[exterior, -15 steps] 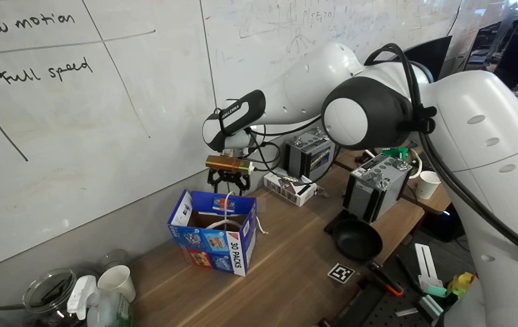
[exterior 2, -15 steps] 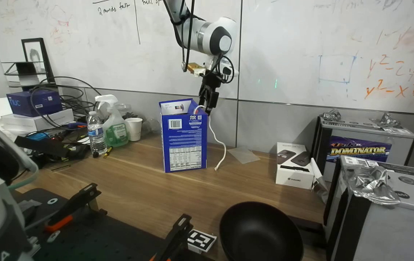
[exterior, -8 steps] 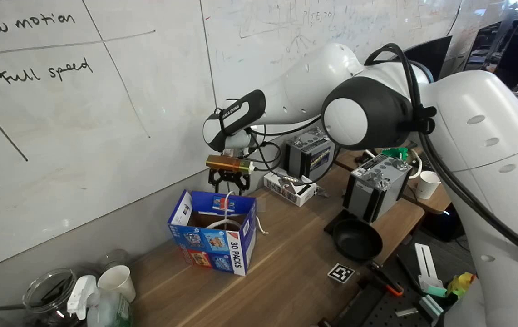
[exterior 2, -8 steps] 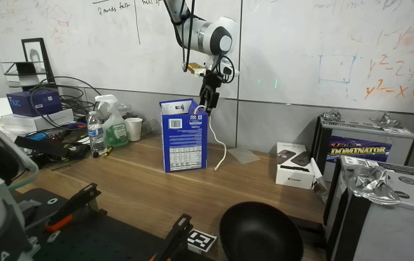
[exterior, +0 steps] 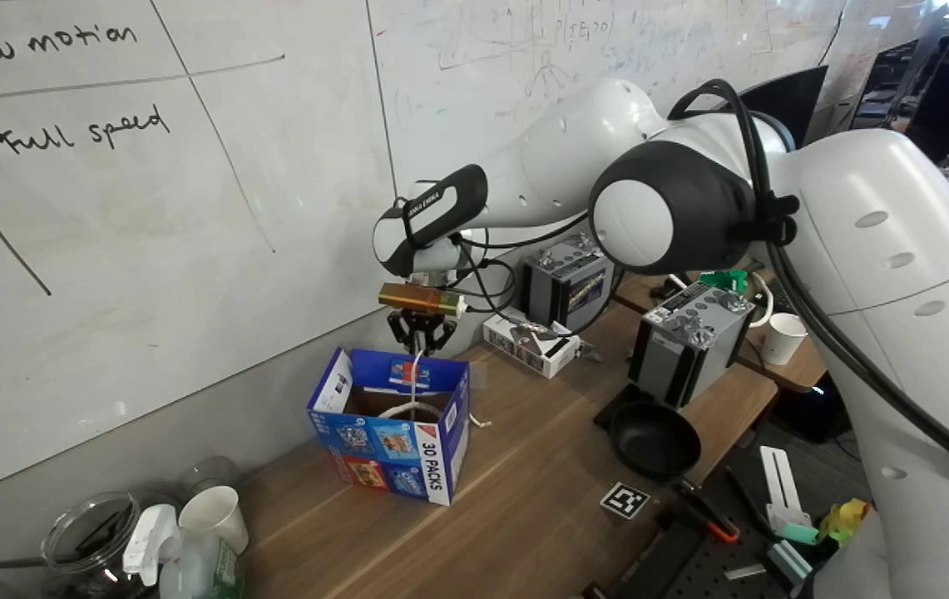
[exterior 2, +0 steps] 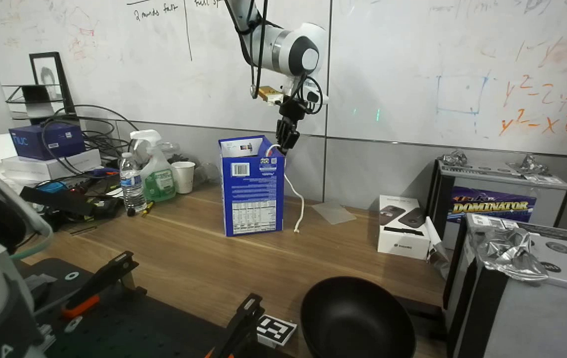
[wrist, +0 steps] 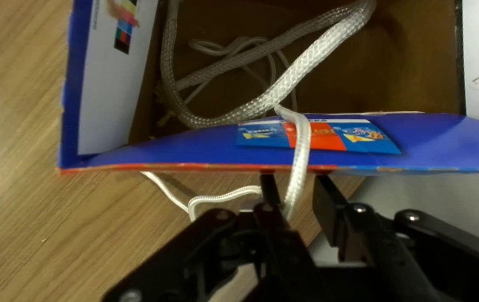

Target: Put the ropes in the box one at a time

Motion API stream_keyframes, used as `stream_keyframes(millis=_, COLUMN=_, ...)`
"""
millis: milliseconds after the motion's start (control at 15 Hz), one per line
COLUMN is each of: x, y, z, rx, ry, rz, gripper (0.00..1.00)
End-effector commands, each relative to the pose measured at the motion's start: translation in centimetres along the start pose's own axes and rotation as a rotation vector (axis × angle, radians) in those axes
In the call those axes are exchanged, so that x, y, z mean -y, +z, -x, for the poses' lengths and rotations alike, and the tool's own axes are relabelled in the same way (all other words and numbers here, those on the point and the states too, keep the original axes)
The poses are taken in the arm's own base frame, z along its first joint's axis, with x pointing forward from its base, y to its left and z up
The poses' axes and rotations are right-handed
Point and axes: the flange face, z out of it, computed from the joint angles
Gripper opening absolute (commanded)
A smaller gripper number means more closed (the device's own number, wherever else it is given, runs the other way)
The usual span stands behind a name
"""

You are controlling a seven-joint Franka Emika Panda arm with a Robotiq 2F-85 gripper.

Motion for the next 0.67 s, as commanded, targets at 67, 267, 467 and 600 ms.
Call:
stream_keyframes(millis=67, x=0.1, y=-0.8, z=0.0, rx=-0.024, ry=-0.010, rz=-0.011, gripper=0.00)
stream_keyframes(millis=267, x=0.3, y=-1.6, z=0.4, rx=-0.042, ry=-0.015, rz=-0.015, gripper=0.01)
stream_keyframes(millis=467, x=1.0, y=-3.3, z=1.6, rx=-0.077, ry=-0.032, rz=-0.027, gripper=0.01)
stream_keyframes(millis=600, x=1.5, y=-4.7, z=2.8, rx=-0.107, ry=-0.051, rz=-0.038, gripper=0.01)
